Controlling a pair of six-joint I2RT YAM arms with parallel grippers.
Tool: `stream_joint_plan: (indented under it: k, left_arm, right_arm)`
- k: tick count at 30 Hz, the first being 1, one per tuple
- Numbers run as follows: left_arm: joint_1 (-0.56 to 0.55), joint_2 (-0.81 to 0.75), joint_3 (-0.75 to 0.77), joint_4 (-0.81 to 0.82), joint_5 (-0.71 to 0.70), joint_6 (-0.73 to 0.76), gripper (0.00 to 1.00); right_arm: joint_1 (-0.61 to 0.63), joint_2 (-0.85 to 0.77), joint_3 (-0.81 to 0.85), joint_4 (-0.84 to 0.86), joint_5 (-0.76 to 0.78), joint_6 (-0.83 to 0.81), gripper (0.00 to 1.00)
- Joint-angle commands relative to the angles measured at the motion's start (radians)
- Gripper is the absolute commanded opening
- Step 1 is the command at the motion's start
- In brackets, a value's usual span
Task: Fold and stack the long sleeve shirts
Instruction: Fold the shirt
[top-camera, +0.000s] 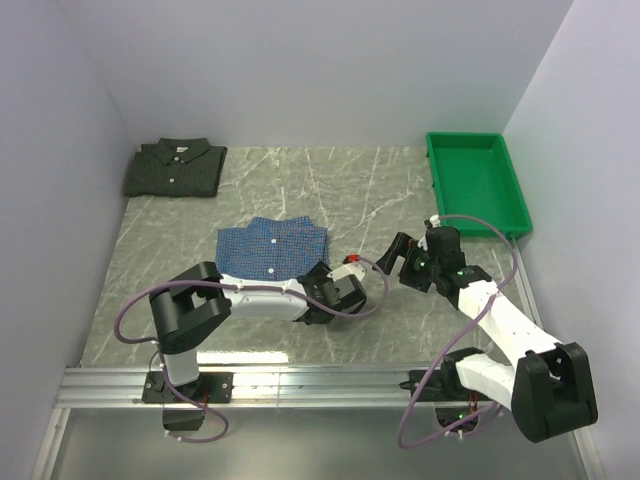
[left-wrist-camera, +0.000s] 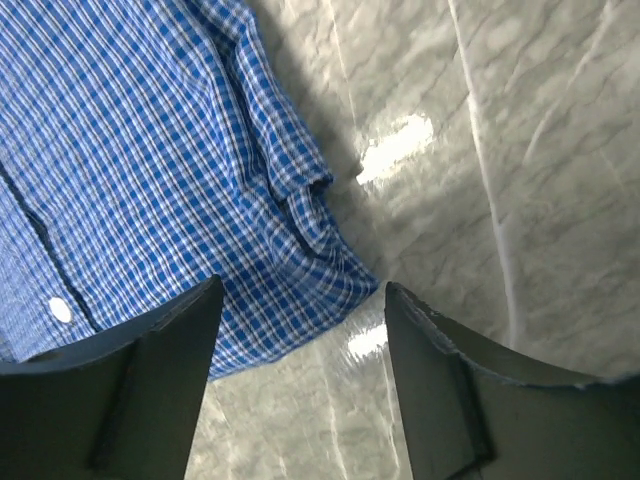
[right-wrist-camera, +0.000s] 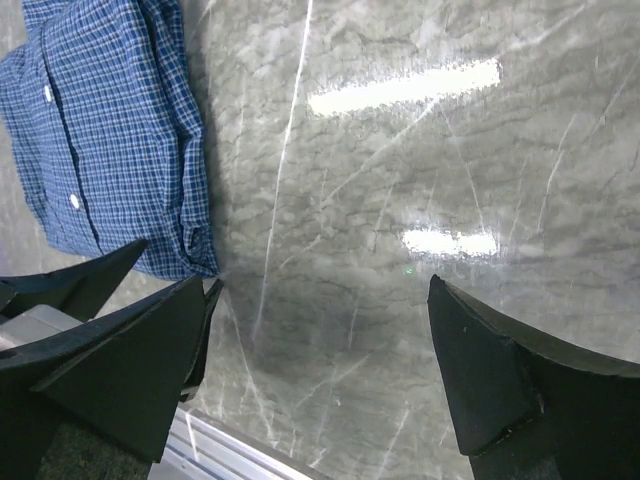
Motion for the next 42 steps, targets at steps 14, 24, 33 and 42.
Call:
stream_joint_plan:
  k: [14, 24, 33, 42]
  left_arm:
    - [-0.021, 0.008, 0.027, 0.020, -0.100, -0.017, 0.06]
    - [-0.008, -0.152, -0.028, 0.082, 0.018, -0.105, 0.01]
    - [0.002, -0.186, -0.051, 0.089, 0.045, -0.137, 0.01]
    - [0.012, -0.209, -0.042, 0.132, 0.121, -0.167, 0.01]
  right_arm:
    - [0.002, 0.185, -0.087, 0.414, -0.247, 0.161, 0.99]
    - [0.192, 0.468, -0.024, 0.705, -0.229, 0.391, 1.00]
    - [0.265, 0.616, 0.022, 0.878, -0.220, 0.513, 1.00]
    - [0.335, 0.726, 0.106, 0.824, -0.215, 0.522, 0.95]
